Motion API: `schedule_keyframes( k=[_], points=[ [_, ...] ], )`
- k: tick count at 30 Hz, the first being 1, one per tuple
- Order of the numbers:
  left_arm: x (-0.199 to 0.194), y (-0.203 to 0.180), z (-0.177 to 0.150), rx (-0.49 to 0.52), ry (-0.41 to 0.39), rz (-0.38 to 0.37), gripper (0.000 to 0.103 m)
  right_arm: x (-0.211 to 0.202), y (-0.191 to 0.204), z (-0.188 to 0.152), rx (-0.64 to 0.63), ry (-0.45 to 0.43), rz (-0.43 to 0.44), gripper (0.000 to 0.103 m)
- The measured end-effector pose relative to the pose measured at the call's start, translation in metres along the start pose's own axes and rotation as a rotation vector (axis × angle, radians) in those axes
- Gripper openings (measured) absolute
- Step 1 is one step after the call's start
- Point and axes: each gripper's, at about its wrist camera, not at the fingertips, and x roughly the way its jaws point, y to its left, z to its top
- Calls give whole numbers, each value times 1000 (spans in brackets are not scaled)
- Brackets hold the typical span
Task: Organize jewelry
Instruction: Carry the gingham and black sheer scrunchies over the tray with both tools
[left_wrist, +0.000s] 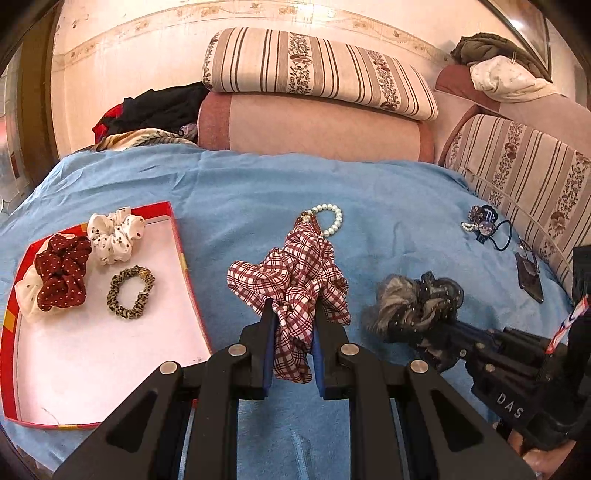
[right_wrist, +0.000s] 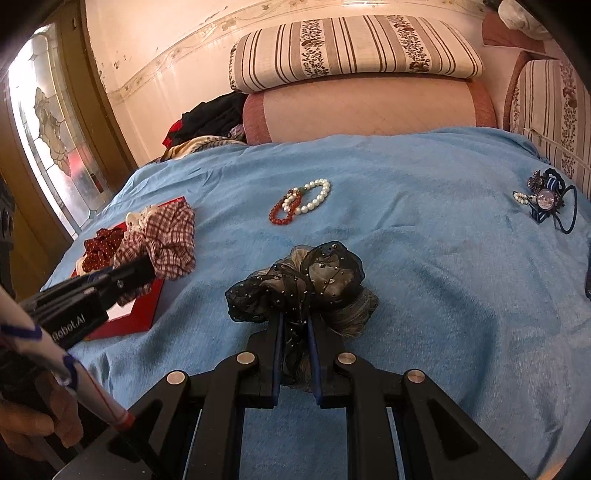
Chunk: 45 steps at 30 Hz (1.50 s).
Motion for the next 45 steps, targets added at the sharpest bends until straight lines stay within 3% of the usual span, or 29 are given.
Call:
schedule_keyframes(
  k=[16, 26, 45],
  points=[
    [-29, 30, -4, -71, -45, -5, 17, -8, 30, -7, -45, 14, 18, 14],
    [-53, 69, -8, -152, -77, 25, 17, -8, 64, 4, -81, 30, 85, 14],
    [-91, 194, -25, -400, -141, 200, 17, 25, 166, 39, -212, 66, 262, 16]
  ],
)
